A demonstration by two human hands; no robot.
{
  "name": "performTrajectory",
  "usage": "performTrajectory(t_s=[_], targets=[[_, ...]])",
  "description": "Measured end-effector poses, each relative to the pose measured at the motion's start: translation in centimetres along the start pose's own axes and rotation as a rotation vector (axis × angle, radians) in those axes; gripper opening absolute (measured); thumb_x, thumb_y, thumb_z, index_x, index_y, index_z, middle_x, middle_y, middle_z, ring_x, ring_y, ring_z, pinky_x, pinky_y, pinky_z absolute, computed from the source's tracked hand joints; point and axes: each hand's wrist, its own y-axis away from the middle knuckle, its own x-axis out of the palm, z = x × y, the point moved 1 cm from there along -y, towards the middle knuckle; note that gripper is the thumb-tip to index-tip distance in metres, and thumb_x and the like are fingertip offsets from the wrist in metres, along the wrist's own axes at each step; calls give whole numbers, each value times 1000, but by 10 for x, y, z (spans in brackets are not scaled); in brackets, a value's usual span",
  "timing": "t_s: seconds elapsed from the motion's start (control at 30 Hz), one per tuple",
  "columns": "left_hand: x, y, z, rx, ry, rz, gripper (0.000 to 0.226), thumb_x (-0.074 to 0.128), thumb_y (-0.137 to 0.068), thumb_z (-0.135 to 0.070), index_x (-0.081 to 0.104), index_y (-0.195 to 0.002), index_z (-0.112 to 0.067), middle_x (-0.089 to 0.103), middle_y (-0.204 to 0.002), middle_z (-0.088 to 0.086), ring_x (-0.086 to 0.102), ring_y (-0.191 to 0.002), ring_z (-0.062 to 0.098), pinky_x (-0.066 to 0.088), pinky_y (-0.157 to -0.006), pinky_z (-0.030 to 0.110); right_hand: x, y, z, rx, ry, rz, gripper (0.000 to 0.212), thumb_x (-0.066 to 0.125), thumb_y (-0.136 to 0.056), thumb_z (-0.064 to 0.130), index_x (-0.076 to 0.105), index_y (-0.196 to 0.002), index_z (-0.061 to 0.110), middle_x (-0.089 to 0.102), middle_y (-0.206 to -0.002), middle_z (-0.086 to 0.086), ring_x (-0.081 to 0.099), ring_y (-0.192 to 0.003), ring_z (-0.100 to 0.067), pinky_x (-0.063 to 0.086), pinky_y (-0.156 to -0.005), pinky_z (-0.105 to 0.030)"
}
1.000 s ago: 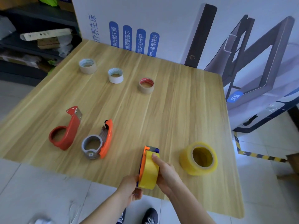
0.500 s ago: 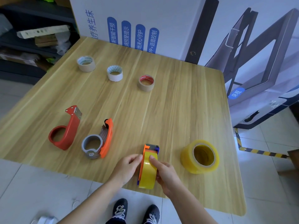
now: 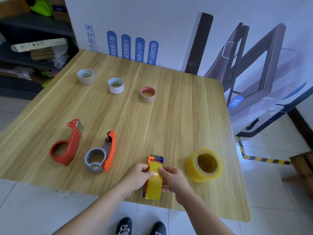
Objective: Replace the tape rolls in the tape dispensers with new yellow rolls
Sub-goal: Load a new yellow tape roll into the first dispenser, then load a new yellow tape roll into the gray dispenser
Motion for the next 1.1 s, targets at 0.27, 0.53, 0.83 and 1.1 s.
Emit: performTrajectory(t_s=[0.27, 0.53, 0.83, 1.1], targets=[[-8, -14, -24, 23, -429, -29, 23, 60, -85, -31, 65, -105, -22, 68, -110, 2, 63, -100, 20, 49, -83, 27, -17, 5, 6, -150, 387, -162, 46, 59, -89, 51, 63, -121, 17, 69, -100, 4, 65, -90, -14, 56, -76, -30], [39, -39, -95, 349, -1003, -82, 47, 50, -91, -37, 49, -134, -17, 49, -138, 8, 43, -129, 29, 40, -102, 38, -88, 1, 24, -311, 866, -499, 41, 58, -91, 42, 61, -123, 17, 65, -120, -5, 58, -115, -24, 45, -87, -31], [125, -77, -126, 342, -1097, -78, 44, 50, -92, -45, 53, -122, -14, 56, -126, 7, 49, -119, 29, 43, -93, 41, -171, -28, 15, -277, 1065, -502, 38, 54, -94, 38, 53, -125, 17, 53, -126, -7, 47, -121, -25, 47, -89, -35], [158, -99, -115, 217, -982, -226, 32, 50, -94, -18, 46, -126, -18, 63, -112, 3, 62, -97, 24, 48, -66, 33, -196, -63, -7, -247, 1000, -352, 20, 50, -93, 33, 52, -103, 15, 64, -97, -4, 61, -86, -26, 47, -64, -32]])
